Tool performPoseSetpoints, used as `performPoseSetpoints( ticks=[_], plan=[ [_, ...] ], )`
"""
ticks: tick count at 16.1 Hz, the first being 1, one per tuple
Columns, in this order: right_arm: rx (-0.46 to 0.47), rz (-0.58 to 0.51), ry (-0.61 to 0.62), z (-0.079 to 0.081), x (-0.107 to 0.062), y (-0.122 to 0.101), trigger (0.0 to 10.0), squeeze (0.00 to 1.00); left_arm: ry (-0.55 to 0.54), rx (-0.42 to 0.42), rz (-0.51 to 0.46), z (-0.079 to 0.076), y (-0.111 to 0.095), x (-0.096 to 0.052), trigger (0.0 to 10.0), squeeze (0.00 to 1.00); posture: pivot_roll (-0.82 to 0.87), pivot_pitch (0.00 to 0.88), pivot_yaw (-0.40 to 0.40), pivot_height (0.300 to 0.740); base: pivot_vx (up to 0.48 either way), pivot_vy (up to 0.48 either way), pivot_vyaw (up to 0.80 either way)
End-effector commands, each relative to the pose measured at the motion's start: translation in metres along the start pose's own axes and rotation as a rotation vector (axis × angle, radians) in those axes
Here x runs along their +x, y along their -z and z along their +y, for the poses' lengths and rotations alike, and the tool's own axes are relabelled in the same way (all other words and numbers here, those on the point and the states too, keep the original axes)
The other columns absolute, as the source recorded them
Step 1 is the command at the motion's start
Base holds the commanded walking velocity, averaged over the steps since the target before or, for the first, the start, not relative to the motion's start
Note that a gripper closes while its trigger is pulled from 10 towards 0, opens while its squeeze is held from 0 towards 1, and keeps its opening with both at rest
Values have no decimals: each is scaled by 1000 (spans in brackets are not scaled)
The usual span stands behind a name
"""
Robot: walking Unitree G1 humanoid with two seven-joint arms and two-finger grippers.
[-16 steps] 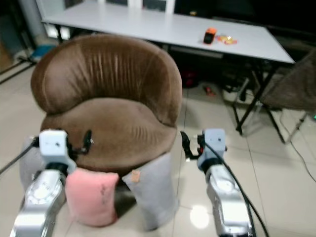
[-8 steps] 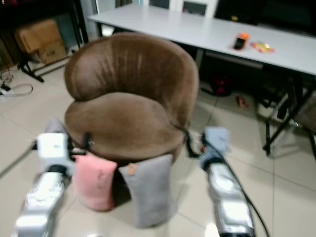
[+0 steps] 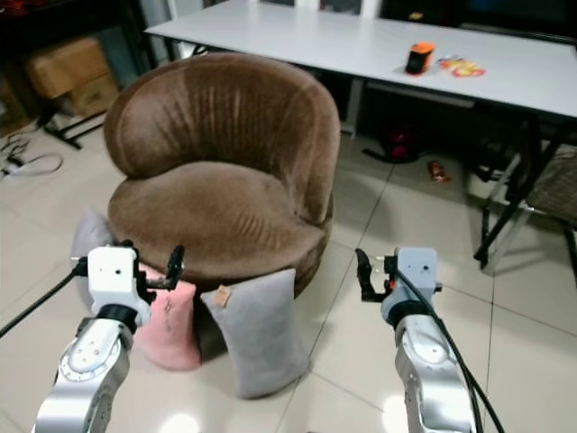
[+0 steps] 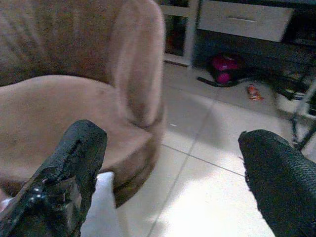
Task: Move the pillow to the sofa from floor
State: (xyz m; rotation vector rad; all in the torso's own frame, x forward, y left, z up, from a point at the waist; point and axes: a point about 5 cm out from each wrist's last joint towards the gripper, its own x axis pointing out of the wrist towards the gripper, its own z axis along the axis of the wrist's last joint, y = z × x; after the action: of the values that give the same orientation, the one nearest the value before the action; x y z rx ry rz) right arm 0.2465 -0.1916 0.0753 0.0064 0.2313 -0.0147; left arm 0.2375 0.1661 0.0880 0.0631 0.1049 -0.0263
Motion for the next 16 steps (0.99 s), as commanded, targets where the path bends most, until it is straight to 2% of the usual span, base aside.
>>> performPoseSetpoints(
  ticks=[1,3,5,9,12,15,16],
  plan=[
    [6,-36,-36,7,1,-9,10000,0,5,8,-14,2,-2,-1,10000,0,-80,0,-4,740,292,0,800],
    [-16,-31,-38,8,2,-8,10000,0,10,10,-16,1,-2,-2,10000,0,-77,0,-7,740,292,0,800],
    [-75,-26,-52,10,2,-6,10000,0,16,13,-16,1,-2,-3,10000,0,-73,0,-11,740,294,0,0],
    [-39,-13,-43,8,1,-3,10000,0,20,15,-18,1,-1,-5,10000,0,-73,0,-13,740,292,0,0],
    [-46,-10,-34,6,0,-3,10000,0,24,16,-16,1,0,-6,10000,0,-73,0,-13,740,294,0,0],
    [-88,-11,-101,13,-2,-3,10000,0,30,17,-13,1,0,-6,10000,0,-71,0,-14,740,291,0,0],
    [-81,-12,-102,13,-2,-2,10000,0,31,18,-12,1,1,-7,10000,0,-69,0,-15,740,277,0,800]
  ],
)
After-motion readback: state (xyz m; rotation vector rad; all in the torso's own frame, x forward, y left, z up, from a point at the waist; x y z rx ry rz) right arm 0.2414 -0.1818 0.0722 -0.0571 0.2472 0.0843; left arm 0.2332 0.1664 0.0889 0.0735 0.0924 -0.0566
